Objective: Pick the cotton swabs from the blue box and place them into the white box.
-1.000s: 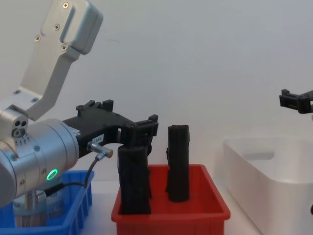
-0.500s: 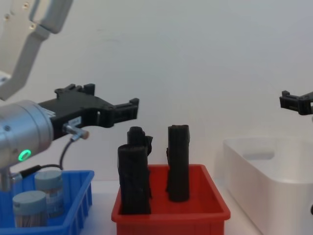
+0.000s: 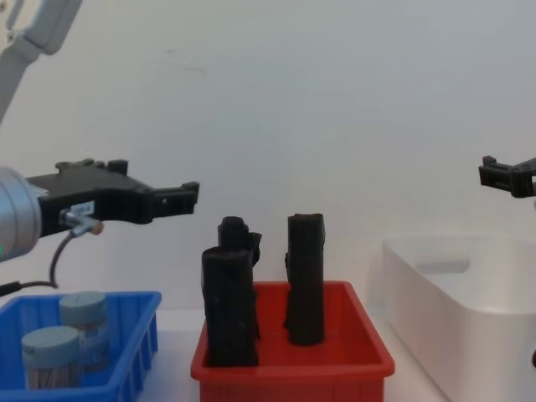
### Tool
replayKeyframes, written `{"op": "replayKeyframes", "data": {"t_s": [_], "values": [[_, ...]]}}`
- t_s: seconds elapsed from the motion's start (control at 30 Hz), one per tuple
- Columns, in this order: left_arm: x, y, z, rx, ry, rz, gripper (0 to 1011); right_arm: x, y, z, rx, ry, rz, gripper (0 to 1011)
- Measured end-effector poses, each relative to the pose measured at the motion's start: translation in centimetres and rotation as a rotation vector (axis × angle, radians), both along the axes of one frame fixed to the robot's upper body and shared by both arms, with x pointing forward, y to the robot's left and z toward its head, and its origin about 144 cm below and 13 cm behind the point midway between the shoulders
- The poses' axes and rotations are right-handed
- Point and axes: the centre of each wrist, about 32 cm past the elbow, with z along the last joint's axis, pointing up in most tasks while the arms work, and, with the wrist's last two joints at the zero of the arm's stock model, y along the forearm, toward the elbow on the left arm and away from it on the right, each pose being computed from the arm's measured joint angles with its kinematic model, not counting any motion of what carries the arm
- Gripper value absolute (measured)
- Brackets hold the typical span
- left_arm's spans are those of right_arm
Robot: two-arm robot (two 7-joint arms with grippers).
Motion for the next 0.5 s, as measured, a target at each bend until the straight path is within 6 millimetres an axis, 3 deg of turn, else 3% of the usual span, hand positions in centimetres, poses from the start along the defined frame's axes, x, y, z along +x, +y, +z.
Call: {"op": "replayKeyframes", "data": {"t_s": [0.5], "values": [[0.1, 3.6, -0.4, -0.002, 0.192, 0.06, 1004, 0.0, 0.0, 0.0, 0.0, 0.0, 0.0, 1001]]}}
